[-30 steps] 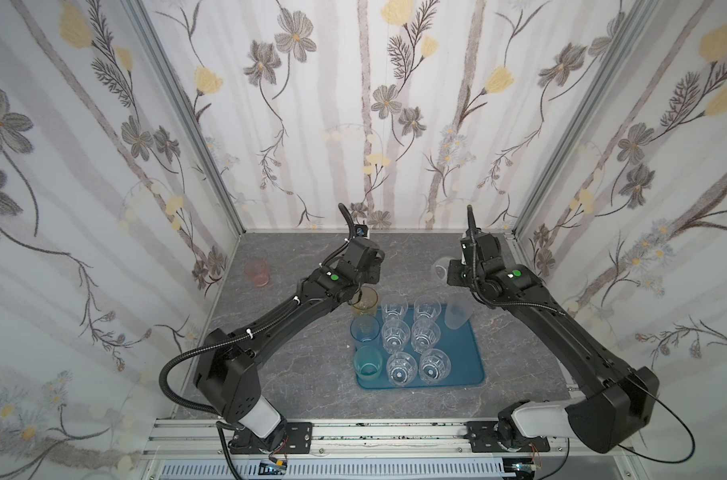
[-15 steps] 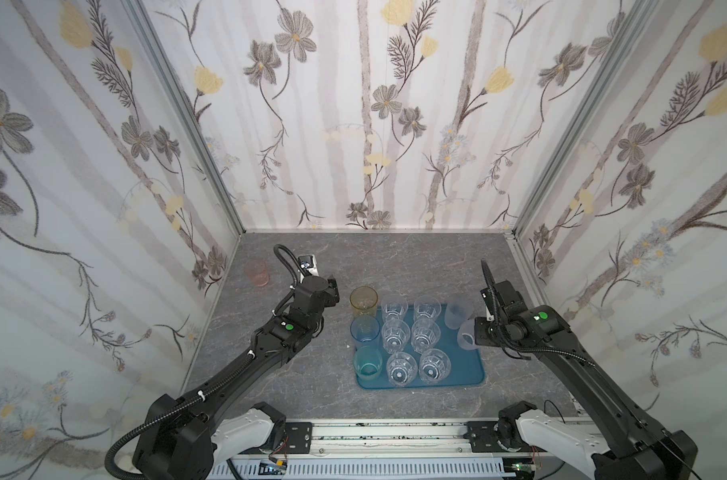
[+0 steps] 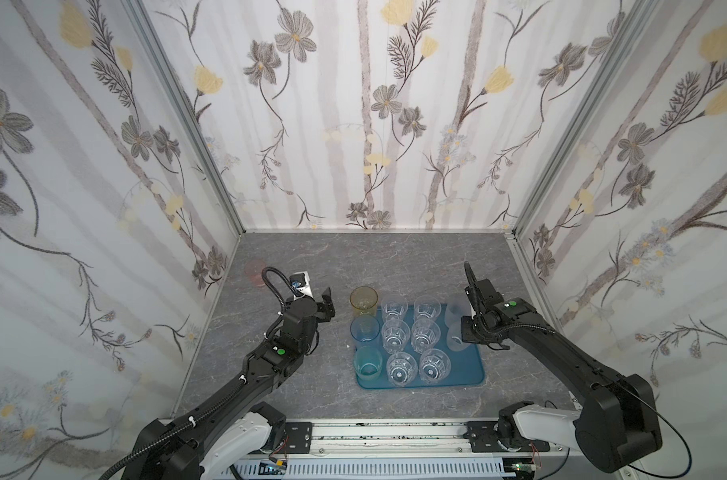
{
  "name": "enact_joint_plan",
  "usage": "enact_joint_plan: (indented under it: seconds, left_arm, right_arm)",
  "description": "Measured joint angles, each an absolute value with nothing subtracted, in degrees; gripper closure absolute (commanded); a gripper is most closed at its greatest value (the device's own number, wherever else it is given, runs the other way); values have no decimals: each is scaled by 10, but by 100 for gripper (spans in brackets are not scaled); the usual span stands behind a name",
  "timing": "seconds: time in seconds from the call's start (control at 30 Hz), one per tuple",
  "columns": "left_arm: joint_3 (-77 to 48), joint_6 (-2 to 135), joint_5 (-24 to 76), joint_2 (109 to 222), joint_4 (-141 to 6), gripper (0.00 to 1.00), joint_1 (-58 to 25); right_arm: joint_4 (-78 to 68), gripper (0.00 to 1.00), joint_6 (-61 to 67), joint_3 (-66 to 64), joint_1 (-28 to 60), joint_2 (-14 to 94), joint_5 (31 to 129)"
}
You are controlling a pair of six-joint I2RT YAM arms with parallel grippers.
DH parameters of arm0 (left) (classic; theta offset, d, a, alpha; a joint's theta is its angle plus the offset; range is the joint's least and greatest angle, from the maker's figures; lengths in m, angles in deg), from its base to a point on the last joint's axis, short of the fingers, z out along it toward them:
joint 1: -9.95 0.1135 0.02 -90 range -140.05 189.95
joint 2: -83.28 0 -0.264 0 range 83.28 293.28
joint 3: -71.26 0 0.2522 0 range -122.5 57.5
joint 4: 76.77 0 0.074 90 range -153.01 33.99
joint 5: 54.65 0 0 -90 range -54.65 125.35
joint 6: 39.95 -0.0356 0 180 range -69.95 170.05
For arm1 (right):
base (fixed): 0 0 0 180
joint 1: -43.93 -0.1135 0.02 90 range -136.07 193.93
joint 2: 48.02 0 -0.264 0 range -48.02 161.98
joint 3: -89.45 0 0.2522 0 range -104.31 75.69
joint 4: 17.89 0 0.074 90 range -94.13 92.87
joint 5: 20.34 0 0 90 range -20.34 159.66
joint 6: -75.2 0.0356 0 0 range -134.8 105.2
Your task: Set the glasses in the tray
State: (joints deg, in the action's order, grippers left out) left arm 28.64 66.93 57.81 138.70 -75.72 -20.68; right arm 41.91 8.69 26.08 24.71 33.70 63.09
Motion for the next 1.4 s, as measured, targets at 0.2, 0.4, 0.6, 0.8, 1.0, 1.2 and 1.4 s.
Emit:
enact_joint_plan:
  seconds: [0.2,0.4,0.6,0.8,1.0,1.2,1.4]
  left_arm:
    - [286,669,575,1393,-769,24,-207]
    - [289,666,574,1392,-769,23,-207]
    - [291,652,579,1378,-769,22,-207]
    - [272,651,583,1378,-749,24,-198]
    - [184,692,558,1420,-673,27,-120]
    - [103,702,496,1490,-590,27,10]
    - [39,690,462,1561,-549,28,86]
  right_arm:
    - [400,88,86,259,248,359,633]
    - [396,86,87,261,248,362,629]
    - [396,76,88,262,247,359,621]
    - [428,66,91,215,244,335,601]
    - [441,62,95,129,214,302,588]
    - [393,61,124,107,161,303,600]
    - [340,57,132,53,117,380,613]
